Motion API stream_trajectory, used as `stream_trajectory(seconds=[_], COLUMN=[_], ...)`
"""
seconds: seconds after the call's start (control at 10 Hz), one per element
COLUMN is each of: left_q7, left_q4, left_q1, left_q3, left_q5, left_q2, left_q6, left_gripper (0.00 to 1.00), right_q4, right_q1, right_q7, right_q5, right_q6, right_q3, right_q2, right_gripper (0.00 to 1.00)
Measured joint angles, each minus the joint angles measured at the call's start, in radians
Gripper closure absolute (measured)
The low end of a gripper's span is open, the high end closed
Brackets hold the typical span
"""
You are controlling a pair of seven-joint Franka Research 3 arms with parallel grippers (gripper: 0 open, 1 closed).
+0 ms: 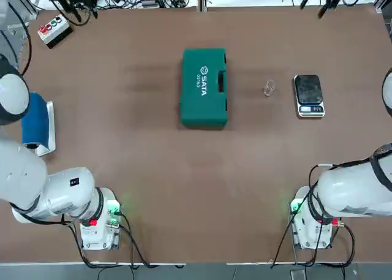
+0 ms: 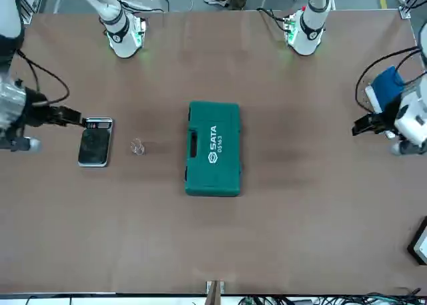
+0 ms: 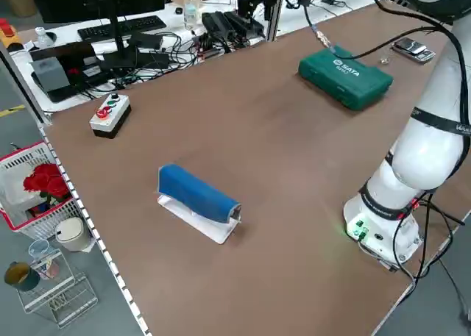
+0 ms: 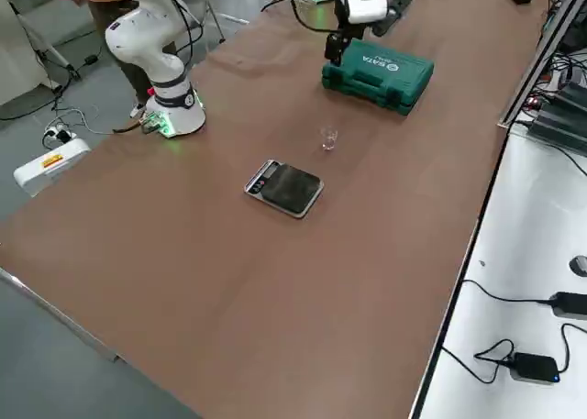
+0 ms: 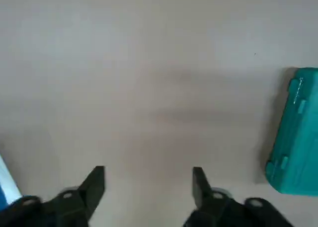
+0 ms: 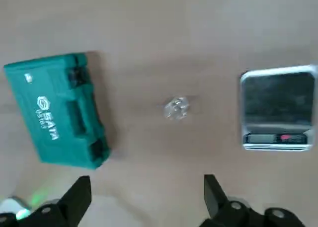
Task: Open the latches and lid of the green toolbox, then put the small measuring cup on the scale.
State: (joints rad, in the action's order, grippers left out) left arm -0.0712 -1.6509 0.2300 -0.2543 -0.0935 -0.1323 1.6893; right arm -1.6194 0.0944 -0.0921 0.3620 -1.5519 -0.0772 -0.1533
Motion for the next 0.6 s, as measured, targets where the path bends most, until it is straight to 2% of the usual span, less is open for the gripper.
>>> stream_trajectory(seconds=[0.2, 0.4, 0.5, 0.6], left_q7=[0.0, 0.0, 0.003, 0.009], left_q4=[-0.05, -0.154, -0.199, -0.234], left_q1=[-0.001, -0.001, -0.002, -0.002], left_q3=[-0.022, -0.04, -0.049, -0.07], left_q5=[-0.077, -0.165, -0.181, -0.184], left_q2=[0.005, 0.023, 0.027, 0.027], left_q6=[0.039, 0.14, 0.18, 0.216], left_gripper=[0.62, 0.93, 0.99, 0.99], right_q4=[-0.126, -0.24, -0.296, -0.34], right_q1=[-0.001, -0.001, -0.001, -0.002], right_q7=[0.023, 0.154, 0.237, 0.313], right_q5=[0.16, 0.319, 0.371, 0.422], right_q6=[-0.068, -0.143, -0.191, -0.229], right_q3=[-0.005, -0.007, -0.007, -0.008], right_q2=[-0.009, -0.011, -0.011, -0.011], right_gripper=[0.0, 0.0, 0.0, 0.0])
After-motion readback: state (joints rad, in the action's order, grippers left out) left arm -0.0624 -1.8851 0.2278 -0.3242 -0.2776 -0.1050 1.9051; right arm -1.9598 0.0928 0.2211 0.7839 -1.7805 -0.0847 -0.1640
